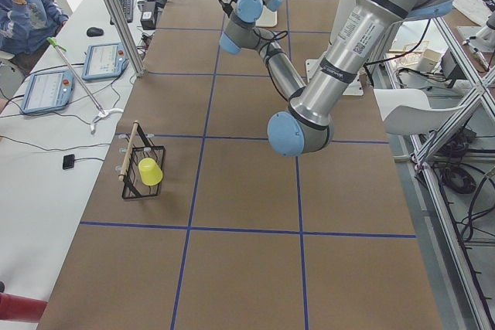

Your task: Left arm grabs green cup and hands to right arm on tray

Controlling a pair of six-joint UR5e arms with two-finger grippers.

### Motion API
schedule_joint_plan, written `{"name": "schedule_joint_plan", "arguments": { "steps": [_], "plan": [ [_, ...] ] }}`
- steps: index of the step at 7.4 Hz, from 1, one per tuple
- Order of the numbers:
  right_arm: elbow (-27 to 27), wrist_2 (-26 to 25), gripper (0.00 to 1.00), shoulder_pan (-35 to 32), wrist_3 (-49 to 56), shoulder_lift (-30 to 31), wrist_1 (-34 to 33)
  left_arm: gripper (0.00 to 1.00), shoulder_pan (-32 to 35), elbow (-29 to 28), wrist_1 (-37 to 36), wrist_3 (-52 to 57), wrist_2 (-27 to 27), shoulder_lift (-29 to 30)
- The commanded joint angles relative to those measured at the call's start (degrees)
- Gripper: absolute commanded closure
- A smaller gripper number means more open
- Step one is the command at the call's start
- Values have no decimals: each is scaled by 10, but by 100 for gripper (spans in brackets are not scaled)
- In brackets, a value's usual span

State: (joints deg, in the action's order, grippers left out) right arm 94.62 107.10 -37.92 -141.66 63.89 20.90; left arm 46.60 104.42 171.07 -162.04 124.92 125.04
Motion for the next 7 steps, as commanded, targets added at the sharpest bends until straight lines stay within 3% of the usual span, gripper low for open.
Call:
{"name": "schedule_joint_plan", "arguments": {
  "steps": [1, 5, 7],
  "plan": [
    [-15, -19, 20, 12, 1, 2, 55, 100, -18, 0, 0, 0, -26, 12],
    [-15, -23, 20, 12, 1, -2, 56, 100, -33, -7, -6, 2, -34, 25],
    [-14, -26, 37, 14, 1, 1, 77, 100, -42, -9, -7, 4, -40, 29]
  ]
}}
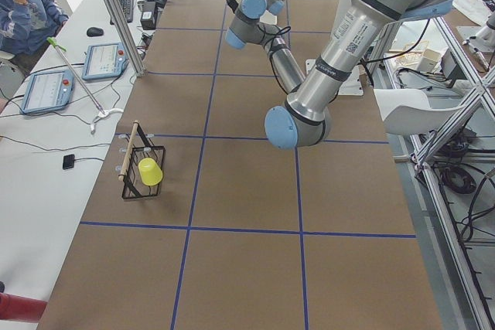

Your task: Left arm grabs green cup and hands to right arm on tray

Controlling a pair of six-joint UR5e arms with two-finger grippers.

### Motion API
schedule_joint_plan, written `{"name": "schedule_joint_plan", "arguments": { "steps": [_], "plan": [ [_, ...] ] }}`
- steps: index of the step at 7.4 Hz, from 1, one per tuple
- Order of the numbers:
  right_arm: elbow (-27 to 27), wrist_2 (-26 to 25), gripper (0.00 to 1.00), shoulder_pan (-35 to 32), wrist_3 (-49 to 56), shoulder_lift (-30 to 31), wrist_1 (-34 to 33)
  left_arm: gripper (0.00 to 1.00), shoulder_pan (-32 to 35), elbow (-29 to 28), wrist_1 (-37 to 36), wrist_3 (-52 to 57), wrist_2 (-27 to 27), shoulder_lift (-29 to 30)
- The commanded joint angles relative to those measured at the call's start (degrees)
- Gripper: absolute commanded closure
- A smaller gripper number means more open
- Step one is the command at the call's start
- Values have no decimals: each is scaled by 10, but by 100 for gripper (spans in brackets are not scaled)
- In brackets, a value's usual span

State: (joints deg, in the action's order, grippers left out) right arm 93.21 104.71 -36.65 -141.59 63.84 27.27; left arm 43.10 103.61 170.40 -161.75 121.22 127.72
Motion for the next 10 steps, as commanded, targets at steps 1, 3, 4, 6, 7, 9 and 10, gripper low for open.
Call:
{"name": "schedule_joint_plan", "arguments": {
  "steps": [1, 3, 4, 6, 7, 9, 10],
  "plan": [
    [0, -2, 42, 2, 0, 2, 15, 100, -10, -2, -1, 3, -8, 3],
    [6, -2, 60, 2, 0, 2, 16, 100, -13, -5, -1, 4, -9, 3],
    [7, -4, 66, 2, 0, 3, 27, 100, -15, -5, -1, 4, -9, 3],
    [6, -6, 86, 1, 0, 5, 32, 100, -17, -6, -1, 4, -8, 3],
    [6, -6, 100, 1, 0, 8, 38, 100, -19, -5, -1, 4, -8, 3],
    [7, -6, 100, 1, -1, 11, 40, 0, -20, -4, -2, 6, -8, 2],
    [8, -6, 100, 0, -1, 12, 40, 0, -19, -1, 4, 6, -8, -1]
  ]
}}
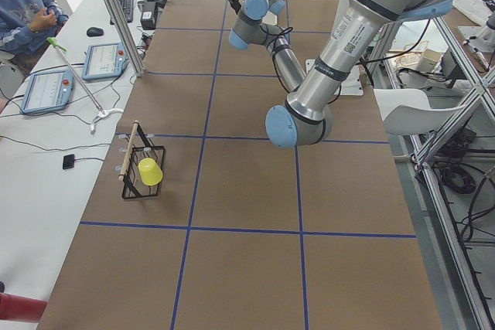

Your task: Left arm grabs green cup and hands to right arm on tray

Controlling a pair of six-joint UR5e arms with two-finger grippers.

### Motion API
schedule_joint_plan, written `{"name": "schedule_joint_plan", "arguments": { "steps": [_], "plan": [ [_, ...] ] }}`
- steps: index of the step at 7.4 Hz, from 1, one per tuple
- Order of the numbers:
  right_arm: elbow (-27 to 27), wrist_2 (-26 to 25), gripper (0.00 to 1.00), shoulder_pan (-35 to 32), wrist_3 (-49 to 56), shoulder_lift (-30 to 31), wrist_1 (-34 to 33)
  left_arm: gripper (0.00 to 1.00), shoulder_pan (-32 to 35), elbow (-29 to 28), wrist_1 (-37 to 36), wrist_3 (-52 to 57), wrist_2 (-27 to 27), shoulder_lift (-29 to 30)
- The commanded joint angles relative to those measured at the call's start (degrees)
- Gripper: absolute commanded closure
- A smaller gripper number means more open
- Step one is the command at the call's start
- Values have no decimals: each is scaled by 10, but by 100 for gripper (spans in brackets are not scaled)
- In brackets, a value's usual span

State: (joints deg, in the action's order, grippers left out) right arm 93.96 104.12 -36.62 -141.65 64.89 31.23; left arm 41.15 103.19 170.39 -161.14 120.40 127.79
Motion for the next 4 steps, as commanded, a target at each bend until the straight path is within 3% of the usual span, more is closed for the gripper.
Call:
{"name": "schedule_joint_plan", "arguments": {
  "steps": [1, 4],
  "plan": [
    [1, 0, 100, 0, 0, 3, 1, 0, 2, 6, 0, 0, 0, -1],
    [-1, -2, 100, -5, 0, 45, 47, 0, 28, 9, 4, 20, 5, -9]
  ]
}}
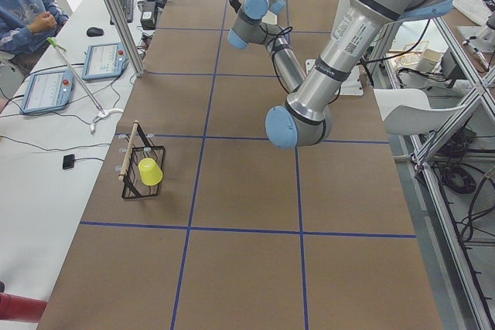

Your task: Left arm grabs green cup and hands to right arm on tray

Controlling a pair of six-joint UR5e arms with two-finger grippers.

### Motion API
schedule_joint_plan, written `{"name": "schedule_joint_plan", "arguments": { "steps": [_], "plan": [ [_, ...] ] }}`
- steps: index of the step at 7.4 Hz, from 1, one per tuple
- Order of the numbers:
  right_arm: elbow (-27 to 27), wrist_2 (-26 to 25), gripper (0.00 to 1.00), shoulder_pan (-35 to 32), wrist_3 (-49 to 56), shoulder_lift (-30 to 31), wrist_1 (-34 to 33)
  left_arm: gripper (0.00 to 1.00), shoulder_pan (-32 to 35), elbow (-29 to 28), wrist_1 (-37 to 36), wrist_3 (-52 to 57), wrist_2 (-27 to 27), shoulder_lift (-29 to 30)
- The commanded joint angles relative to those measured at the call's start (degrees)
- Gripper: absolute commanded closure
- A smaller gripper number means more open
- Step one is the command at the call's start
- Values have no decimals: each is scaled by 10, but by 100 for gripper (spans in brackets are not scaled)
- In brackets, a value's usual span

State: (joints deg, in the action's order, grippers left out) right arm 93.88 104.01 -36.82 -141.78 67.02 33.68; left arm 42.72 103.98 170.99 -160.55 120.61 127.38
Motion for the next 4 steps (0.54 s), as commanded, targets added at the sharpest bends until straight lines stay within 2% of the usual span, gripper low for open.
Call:
{"name": "schedule_joint_plan", "arguments": {
  "steps": [1, 3, 4],
  "plan": [
    [-9, 2, 100, -14, 14, 46, 22, 0, 31, 1, -7, 40, 4, -16],
    [-39, 66, 100, -31, 136, 111, -5, 0, 77, -3, -33, 84, 28, -24],
    [-78, 158, 100, -60, 229, 127, -25, 0, 82, -2, -64, 106, 33, -23]
  ]
}}
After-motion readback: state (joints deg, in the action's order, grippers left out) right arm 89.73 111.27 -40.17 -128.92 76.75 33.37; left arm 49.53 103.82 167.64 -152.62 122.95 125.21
